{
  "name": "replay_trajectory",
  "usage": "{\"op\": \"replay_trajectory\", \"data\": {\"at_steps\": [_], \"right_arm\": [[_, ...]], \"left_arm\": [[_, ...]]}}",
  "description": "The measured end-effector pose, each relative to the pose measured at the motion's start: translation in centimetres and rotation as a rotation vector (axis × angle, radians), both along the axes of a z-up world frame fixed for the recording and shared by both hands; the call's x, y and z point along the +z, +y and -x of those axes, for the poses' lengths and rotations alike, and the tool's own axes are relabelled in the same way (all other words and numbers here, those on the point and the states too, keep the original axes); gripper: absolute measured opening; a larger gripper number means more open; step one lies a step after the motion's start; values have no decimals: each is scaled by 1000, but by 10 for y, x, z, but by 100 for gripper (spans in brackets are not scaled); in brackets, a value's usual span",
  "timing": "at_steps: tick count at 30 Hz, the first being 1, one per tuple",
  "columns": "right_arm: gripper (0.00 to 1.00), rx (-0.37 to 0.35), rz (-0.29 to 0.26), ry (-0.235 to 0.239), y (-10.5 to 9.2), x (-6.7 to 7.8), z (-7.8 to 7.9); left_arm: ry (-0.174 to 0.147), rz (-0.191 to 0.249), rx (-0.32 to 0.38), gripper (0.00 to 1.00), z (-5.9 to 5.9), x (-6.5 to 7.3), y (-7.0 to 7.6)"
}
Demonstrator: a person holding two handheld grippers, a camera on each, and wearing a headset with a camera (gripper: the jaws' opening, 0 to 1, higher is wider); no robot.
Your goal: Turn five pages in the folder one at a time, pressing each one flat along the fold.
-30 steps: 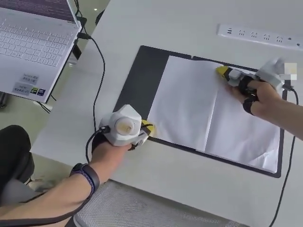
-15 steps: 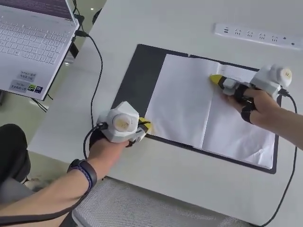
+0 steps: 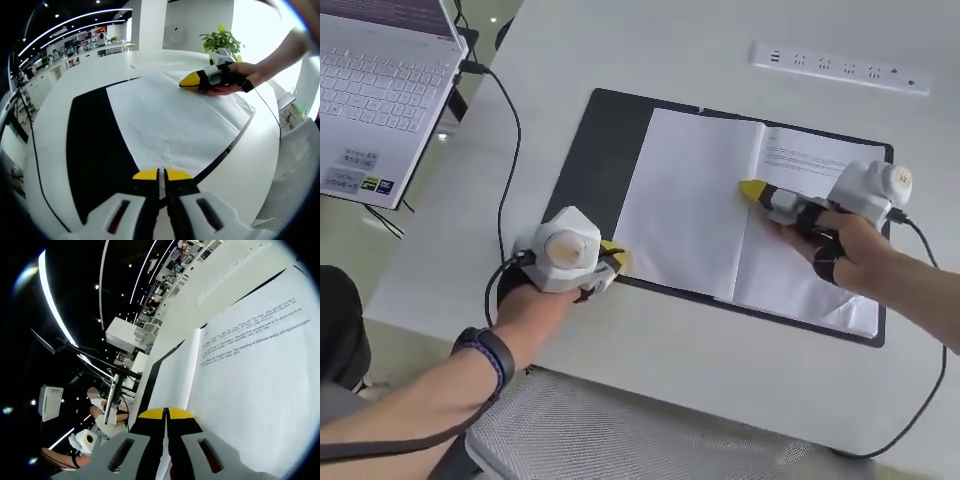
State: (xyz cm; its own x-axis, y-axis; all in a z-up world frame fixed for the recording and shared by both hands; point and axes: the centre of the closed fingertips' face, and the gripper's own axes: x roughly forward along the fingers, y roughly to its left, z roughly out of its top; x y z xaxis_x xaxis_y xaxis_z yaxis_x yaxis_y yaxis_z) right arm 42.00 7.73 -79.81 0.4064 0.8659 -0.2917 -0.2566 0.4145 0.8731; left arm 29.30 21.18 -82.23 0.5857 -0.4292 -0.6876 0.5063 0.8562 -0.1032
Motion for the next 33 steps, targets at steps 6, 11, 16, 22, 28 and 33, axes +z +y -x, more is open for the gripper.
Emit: {"op": "replay_trajectory", "data": {"at_steps": [6, 11, 16, 22, 28, 33], "right_arm": [[0, 58, 11, -8, 7, 8, 30], [0, 92, 7, 0, 6, 4, 46], [0, 127, 2, 9, 5, -2, 66], [0, 170, 4, 13, 12, 3, 101], [0, 200, 10, 20, 18, 9, 134], [0, 216, 13, 27, 19, 10, 151]], "left_arm": [[-1, 4, 0, 2, 0, 0, 0], [0, 3, -5, 2, -1, 0, 1], [-2, 2, -3, 2, -1, -1, 1], [-3, 4, -3, 2, -1, 0, 1], [-4, 6, -2, 2, 0, 1, 1], [-5, 6, -4, 2, 0, 1, 1]]}}
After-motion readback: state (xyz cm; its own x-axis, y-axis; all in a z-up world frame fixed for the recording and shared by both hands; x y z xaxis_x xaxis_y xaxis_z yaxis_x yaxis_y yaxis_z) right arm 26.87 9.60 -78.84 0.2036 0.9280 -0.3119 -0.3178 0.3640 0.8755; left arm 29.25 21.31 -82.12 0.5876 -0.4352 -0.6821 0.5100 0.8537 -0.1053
